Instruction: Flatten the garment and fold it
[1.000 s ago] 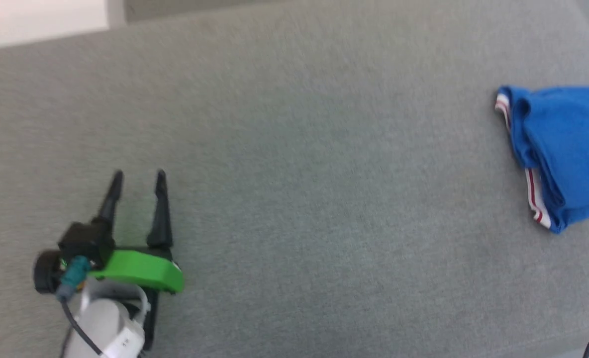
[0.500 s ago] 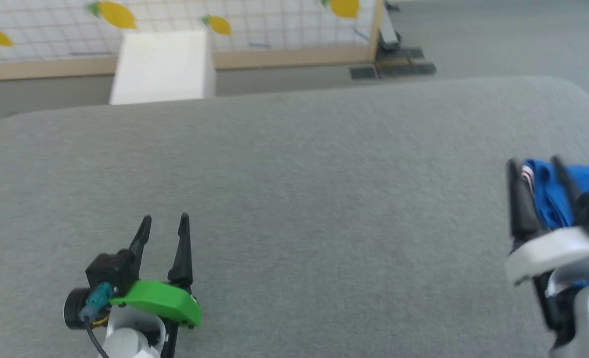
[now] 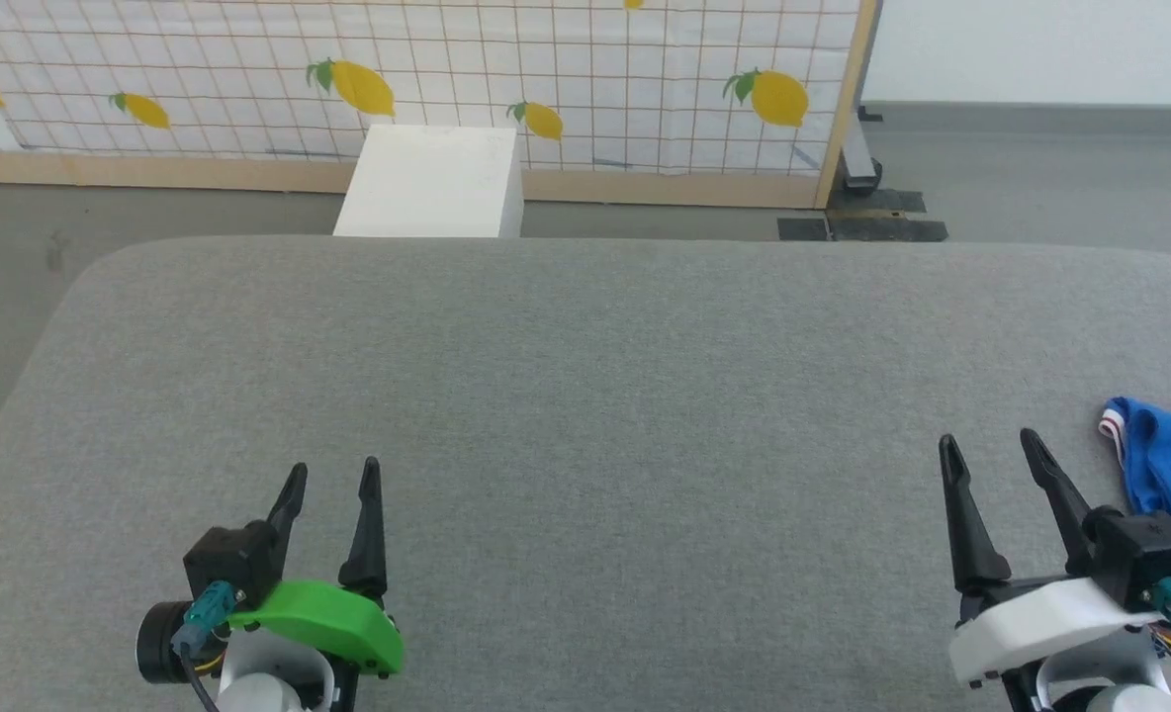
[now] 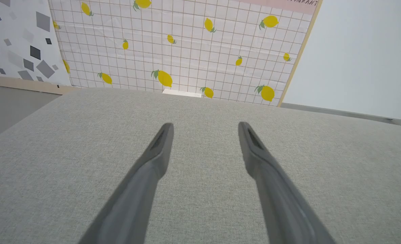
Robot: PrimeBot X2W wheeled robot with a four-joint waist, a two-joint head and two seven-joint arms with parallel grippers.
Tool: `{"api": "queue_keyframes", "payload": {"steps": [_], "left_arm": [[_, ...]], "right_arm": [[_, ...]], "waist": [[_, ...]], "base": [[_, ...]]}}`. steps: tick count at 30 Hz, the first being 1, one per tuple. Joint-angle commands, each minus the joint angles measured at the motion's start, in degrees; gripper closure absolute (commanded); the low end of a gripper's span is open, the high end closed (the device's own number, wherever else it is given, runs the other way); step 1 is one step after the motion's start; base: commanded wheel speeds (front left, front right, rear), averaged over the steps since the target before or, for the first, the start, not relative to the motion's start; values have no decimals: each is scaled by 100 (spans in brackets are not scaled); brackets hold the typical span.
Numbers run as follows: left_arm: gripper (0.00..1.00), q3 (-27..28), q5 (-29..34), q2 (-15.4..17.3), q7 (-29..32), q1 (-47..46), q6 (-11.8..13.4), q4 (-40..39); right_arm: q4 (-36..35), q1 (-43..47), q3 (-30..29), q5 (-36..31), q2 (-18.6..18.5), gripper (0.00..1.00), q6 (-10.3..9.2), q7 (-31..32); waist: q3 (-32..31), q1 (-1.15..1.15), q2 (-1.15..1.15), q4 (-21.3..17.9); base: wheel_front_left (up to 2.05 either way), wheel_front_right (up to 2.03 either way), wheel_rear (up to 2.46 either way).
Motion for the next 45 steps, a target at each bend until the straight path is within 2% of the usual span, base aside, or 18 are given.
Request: {"api": "queue_keyframes", "payload": {"steps": [1,10,11,45], "left_arm": [[0,2,-58,-24,-40,61,40,30],[0,17,-90,-23,-59,68,59,125],[100,4,-15,-3,-17,0,42,104],[100,47,270,-59,278,112,112,-275]], "right_arm": [[-5,75,-20,37,14,0,-9,-46],[135,100,-70,187,17,0,-9,-74],[120,41,-61,157,3,100,0,-40],[116,-14,22,20,5,100,-2,76]], "waist": [[-41,0,0,51],[-61,0,0,76],[-61,0,0,78],[-25,0,0,9]], "base": [[0,0,0],[0,0,0],[0,0,0],[0,0,0]]}}
